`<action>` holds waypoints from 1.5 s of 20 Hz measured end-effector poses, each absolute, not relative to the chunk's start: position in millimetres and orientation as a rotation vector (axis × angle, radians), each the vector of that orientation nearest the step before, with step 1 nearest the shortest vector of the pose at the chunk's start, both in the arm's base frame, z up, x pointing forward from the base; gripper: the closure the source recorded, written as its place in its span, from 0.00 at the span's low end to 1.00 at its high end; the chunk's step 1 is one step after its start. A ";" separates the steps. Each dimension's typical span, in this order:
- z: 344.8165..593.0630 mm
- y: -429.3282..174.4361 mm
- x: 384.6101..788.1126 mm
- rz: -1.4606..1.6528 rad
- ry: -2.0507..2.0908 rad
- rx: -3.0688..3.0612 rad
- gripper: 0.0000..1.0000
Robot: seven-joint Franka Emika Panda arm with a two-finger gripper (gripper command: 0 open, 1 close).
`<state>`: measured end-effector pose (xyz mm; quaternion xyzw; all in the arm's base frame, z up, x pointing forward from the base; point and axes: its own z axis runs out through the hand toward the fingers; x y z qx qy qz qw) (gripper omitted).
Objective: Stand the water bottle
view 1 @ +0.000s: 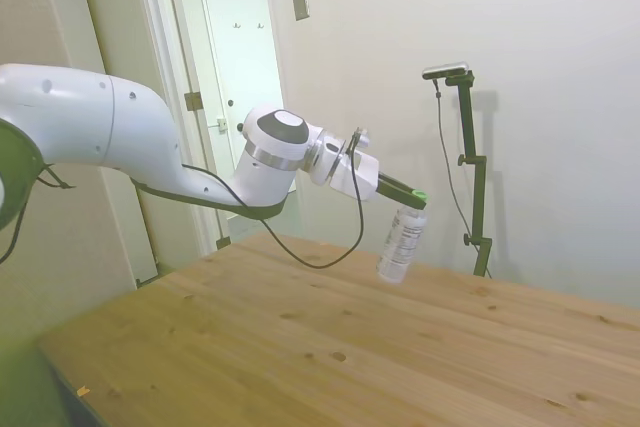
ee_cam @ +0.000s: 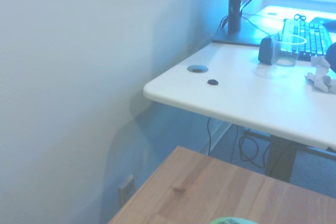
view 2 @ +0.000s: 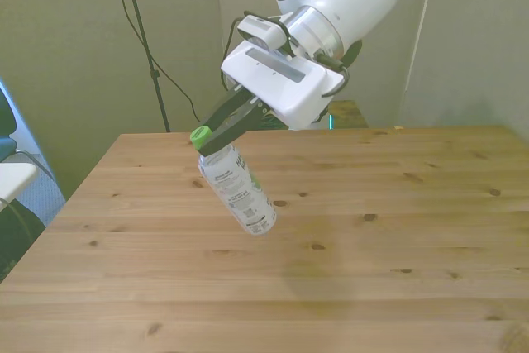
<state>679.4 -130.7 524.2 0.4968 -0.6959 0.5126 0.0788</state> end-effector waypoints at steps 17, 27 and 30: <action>445.5 -101.2 730.5 1.745 -1.851 1.255 1.00; 411.6 -110.5 735.0 1.746 -1.797 1.190 1.00; 408.6 -115.4 735.8 1.740 -1.797 1.182 1.00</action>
